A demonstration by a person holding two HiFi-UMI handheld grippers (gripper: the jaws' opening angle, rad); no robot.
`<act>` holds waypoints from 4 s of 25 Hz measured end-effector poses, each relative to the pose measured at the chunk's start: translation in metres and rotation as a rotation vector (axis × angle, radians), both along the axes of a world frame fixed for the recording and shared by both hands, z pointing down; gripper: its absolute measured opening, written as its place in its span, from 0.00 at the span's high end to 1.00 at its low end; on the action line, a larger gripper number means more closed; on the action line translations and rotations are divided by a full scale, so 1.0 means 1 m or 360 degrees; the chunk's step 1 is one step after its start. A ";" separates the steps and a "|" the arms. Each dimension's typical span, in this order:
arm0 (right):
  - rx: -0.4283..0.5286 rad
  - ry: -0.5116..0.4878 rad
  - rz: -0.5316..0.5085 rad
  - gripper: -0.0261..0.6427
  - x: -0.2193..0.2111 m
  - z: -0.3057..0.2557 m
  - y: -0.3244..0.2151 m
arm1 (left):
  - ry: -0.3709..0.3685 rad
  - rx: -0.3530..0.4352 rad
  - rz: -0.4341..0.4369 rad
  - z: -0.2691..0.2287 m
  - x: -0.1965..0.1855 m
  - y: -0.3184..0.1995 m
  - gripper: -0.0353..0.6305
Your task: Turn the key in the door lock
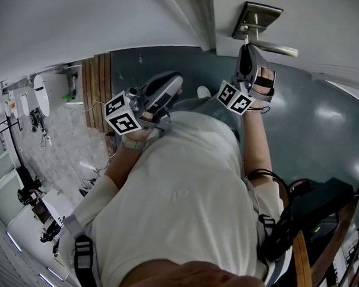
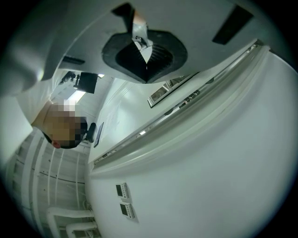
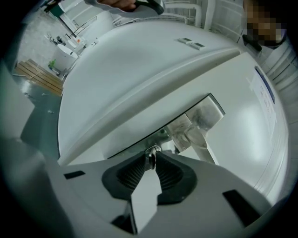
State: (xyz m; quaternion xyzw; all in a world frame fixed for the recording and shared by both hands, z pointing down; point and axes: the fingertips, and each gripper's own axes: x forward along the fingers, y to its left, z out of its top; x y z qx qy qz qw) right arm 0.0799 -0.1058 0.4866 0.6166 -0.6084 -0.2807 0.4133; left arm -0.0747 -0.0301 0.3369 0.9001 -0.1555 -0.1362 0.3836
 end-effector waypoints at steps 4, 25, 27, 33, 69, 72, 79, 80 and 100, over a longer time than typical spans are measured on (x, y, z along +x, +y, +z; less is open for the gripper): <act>0.0036 -0.0034 0.0035 0.87 0.001 -0.009 -0.006 | 0.0011 -0.0014 0.0001 -0.004 0.001 -0.004 0.93; -0.0047 -0.1692 0.0130 0.89 0.011 -0.002 -0.007 | 0.0042 -0.0025 -0.0035 0.002 -0.005 0.000 0.94; -0.0052 -0.1866 0.0145 0.89 0.013 -0.001 -0.006 | 0.0039 -0.0028 -0.0036 0.002 -0.005 0.000 0.94; -0.0037 -0.2521 0.0184 0.89 0.016 -0.002 -0.006 | 0.0040 -0.0032 -0.0040 0.002 -0.005 0.000 0.93; -0.0004 -0.4983 0.0088 0.90 0.021 0.015 -0.003 | 0.0061 -0.0092 -0.0043 0.006 0.001 -0.002 0.94; -0.0100 -0.4953 0.0038 0.90 0.013 0.006 0.002 | 0.0069 -0.0096 -0.0039 0.005 0.002 -0.002 0.94; -0.0468 -0.3812 0.0037 0.78 -0.004 -0.005 0.050 | 0.0101 -0.0108 -0.0054 0.007 -0.002 -0.009 0.93; -0.0455 -0.3380 0.0022 0.78 0.001 -0.006 0.056 | 0.0103 -0.0110 -0.0059 0.007 -0.003 -0.010 0.93; -0.0145 0.0128 -0.0072 0.78 0.002 0.008 0.002 | 0.0105 -0.0141 -0.0115 0.013 -0.021 -0.008 0.94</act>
